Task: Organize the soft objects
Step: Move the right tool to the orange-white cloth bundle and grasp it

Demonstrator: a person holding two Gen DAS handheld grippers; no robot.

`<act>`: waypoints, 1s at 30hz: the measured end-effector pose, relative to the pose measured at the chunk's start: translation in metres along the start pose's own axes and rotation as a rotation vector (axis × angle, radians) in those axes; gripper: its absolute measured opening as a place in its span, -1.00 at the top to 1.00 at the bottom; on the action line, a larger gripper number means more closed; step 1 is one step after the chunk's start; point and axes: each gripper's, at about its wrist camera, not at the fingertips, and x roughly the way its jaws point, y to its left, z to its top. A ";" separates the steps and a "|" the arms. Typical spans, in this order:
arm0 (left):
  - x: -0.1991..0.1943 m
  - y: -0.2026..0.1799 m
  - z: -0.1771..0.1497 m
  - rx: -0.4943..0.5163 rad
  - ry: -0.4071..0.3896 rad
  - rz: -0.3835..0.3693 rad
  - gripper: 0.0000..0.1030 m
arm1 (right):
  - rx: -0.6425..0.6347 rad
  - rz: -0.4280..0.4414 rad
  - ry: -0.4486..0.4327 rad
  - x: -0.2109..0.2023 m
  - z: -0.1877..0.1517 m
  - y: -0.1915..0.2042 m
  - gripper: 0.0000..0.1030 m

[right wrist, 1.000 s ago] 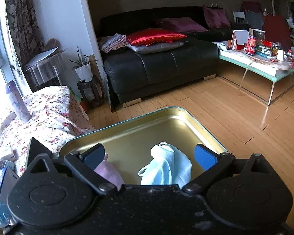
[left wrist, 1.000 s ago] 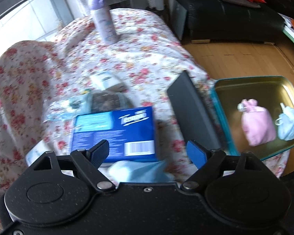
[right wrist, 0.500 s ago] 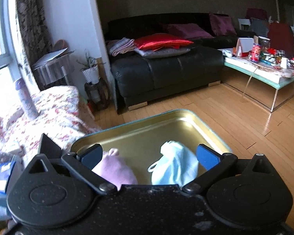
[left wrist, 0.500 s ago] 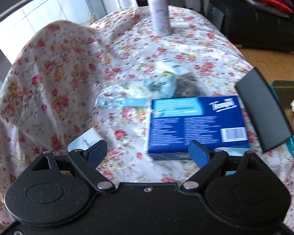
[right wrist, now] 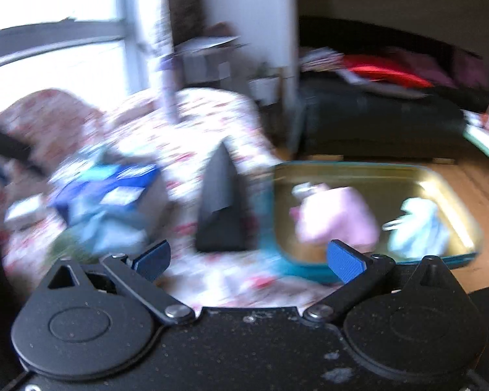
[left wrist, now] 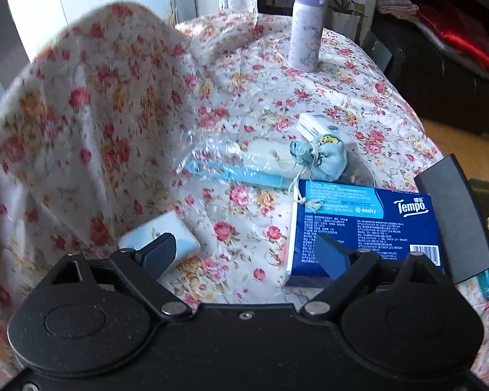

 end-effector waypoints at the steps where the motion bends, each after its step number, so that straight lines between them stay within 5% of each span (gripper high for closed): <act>1: 0.002 0.003 -0.001 -0.015 0.007 -0.013 -0.72 | -0.043 0.031 0.018 0.002 -0.002 0.012 -1.00; 10: 0.011 0.031 -0.004 -0.179 0.045 -0.108 -0.72 | -0.418 0.176 0.078 0.021 -0.011 0.086 -0.99; 16: 0.010 0.022 -0.006 -0.140 0.031 -0.088 -0.72 | -0.557 0.231 0.123 0.045 -0.011 0.099 -0.97; 22: 0.008 0.010 -0.008 -0.075 0.000 -0.050 -0.72 | -0.555 0.295 0.187 0.071 -0.007 0.105 -0.90; 27: 0.008 0.007 -0.008 -0.053 -0.007 -0.044 -0.72 | -0.478 0.339 0.236 0.076 -0.005 0.102 -0.47; 30: 0.008 0.007 -0.008 -0.059 -0.003 -0.049 -0.72 | -0.393 0.354 0.257 0.068 -0.003 0.093 -0.43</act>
